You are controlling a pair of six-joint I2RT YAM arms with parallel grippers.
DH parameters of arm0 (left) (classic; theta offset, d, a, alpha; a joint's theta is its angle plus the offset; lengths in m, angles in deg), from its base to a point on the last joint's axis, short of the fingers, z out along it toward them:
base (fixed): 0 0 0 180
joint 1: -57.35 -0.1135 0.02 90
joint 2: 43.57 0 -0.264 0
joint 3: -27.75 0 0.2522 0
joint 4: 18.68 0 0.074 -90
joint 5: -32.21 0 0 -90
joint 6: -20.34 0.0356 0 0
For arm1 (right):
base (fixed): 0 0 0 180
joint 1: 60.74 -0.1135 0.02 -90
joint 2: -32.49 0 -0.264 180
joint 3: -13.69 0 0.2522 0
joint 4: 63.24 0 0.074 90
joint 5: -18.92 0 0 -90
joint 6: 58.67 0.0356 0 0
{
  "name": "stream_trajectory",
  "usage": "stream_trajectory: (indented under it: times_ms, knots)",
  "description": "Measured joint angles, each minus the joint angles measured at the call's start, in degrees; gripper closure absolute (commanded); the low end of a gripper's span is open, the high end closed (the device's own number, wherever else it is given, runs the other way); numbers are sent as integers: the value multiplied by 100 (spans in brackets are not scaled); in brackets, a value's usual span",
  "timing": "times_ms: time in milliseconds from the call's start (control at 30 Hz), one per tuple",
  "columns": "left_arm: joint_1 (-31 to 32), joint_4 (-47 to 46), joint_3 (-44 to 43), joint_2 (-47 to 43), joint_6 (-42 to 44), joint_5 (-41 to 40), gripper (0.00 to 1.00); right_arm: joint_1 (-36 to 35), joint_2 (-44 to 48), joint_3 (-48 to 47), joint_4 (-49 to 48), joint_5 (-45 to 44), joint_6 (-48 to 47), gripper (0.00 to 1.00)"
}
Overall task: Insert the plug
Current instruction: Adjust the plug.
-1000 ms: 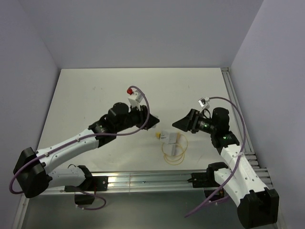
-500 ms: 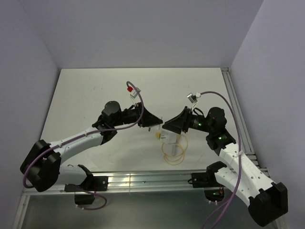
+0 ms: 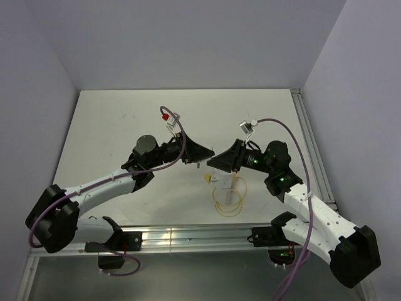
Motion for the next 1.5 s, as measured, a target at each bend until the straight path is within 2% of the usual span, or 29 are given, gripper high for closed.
stream_trajectory:
  times_ms: [100, 267, 300, 333, 367, 433, 500, 533, 567, 700, 833, 1000, 1200, 1500]
  knots:
    - [61, 33, -28, 2, 2, -57, 100, -63, -92, 0, -127, -87, 101, 46]
    - [144, -9, -107, 24, 4, -85, 100, -133, -203, 9, -363, -179, 282, 65]
    - [144, -28, -107, 24, 7, -96, 99, -136, -208, 11, -393, -181, 295, 71]
    - [144, -42, -107, 24, 7, -94, 98, -138, -212, 11, -417, -190, 313, 96]
    - [144, -66, -107, 24, 4, -96, 86, -138, -214, 20, -459, -190, 330, 100]
    - [144, -85, -107, 24, 4, -96, 63, -138, -214, 57, -562, -205, 376, 100]
    - [144, -85, -107, 24, 37, -103, 24, -138, -210, 114, -664, -229, 422, 100]
    - [149, -79, -107, 24, 85, -166, 8, -149, -199, 140, -682, -238, 417, 100]
    - [153, -37, -107, 9, 107, -184, 1, -166, -173, 164, -651, -282, 415, 100]
    - [129, 490, -76, -387, 354, -479, 1, -192, -39, 199, -326, -459, 310, 100]
    - [42, 1054, 212, -1456, 710, -1237, 0, -214, 151, 201, -59, -671, 195, 100]
    - [13, 935, 686, -2306, 903, -1617, 1, -212, 579, 321, 50, -1016, 188, 100]
    - [15, 136, 1119, -1770, 680, -1425, 3, -212, 756, 520, -374, -1259, 433, 100]
    - [55, -732, 1178, -1294, 317, -1268, 16, -278, 981, 656, -765, -1659, 680, 100]
